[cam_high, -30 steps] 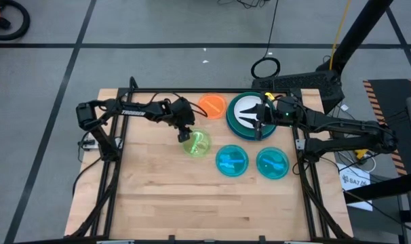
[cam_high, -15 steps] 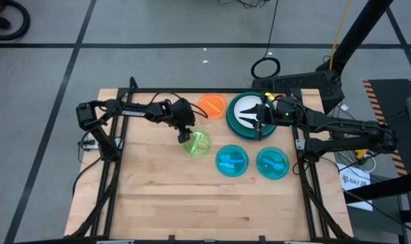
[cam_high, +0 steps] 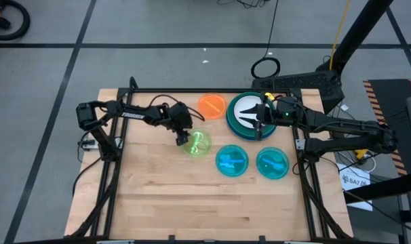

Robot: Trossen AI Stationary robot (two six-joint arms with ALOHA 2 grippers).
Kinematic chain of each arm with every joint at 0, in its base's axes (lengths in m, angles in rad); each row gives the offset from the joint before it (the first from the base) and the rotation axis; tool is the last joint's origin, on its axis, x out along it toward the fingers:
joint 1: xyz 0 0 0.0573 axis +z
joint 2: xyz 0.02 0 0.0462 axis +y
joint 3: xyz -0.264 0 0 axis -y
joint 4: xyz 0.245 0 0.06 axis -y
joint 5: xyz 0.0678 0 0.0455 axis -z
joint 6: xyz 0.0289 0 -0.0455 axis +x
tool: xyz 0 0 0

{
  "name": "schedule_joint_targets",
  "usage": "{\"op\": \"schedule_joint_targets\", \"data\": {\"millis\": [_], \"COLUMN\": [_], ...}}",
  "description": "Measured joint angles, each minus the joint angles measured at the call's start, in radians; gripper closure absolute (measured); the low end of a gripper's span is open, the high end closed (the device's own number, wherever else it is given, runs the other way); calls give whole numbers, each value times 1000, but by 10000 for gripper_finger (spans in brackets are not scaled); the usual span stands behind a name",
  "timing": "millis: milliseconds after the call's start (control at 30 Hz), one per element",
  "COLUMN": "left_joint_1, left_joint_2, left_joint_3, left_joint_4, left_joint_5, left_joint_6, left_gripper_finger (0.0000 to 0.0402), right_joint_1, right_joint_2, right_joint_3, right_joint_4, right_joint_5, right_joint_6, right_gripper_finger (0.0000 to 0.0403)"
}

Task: Stack plastic plates
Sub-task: Stack the light green plate on top of the white plate

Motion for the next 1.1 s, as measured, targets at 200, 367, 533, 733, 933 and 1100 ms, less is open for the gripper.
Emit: {"op": "schedule_joint_targets", "data": {"millis": [200,367,533,733,933,1100], "left_joint_1": [0,-5,-6,-6,-6,-6], "left_joint_2": [0,0,0,0,0,0], "left_joint_3": [-7,-7,-7,-7,-7,-7], "left_joint_4": [6,7,7,-2,-8,-8], "left_joint_5": [-2,-8,-14,-15,-15,-16], "left_joint_6": [-18,-21,-23,-28,-44,-62], "left_gripper_finger": [193,193,193,224,271,286], "right_joint_1": [0,0,0,0,0,0], "right_joint_2": [0,0,0,0,0,0], "right_joint_3": [0,0,0,0,0,0], "right_joint_4": [0,0,0,0,0,0], "right_joint_5": [0,0,0,0,0,0], "right_joint_6": [0,0,0,0,0,0], "right_gripper_finger": [312,312,312,312,312,312]}}
